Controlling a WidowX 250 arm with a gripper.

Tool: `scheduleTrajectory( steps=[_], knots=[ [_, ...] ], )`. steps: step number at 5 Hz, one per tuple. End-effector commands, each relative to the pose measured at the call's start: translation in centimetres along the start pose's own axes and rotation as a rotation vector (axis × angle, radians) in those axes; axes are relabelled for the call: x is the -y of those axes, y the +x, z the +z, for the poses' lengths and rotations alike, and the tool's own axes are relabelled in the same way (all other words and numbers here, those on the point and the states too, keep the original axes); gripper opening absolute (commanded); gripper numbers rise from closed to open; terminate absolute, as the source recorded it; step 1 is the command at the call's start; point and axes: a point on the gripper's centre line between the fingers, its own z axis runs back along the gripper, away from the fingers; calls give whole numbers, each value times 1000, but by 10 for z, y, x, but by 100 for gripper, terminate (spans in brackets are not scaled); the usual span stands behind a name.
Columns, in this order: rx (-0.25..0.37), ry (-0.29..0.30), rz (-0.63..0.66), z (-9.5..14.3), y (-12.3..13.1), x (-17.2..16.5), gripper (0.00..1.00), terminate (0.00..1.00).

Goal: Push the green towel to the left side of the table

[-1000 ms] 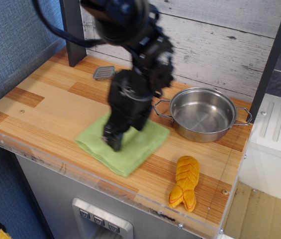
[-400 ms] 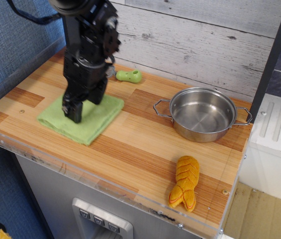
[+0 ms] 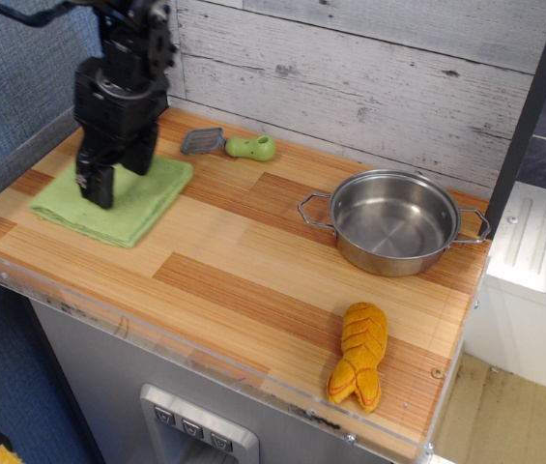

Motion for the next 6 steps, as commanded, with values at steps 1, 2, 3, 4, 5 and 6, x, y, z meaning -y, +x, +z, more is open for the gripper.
scheduleTrajectory(
  steps=[1, 2, 3, 4, 5, 6],
  knots=[
    [10, -41, 31, 21, 2, 9, 100, 0],
    [6, -51, 24, 28, -3, 10, 100, 0],
    [12, -78, 23, 43, -1, 11, 100, 0],
    [38, -128, 36, 72, 4, 12, 100, 0],
    [72, -179, 68, 101, 27, 0, 100, 0],
    [67, -227, 78, 125, 51, -15, 100, 0]
  ],
)
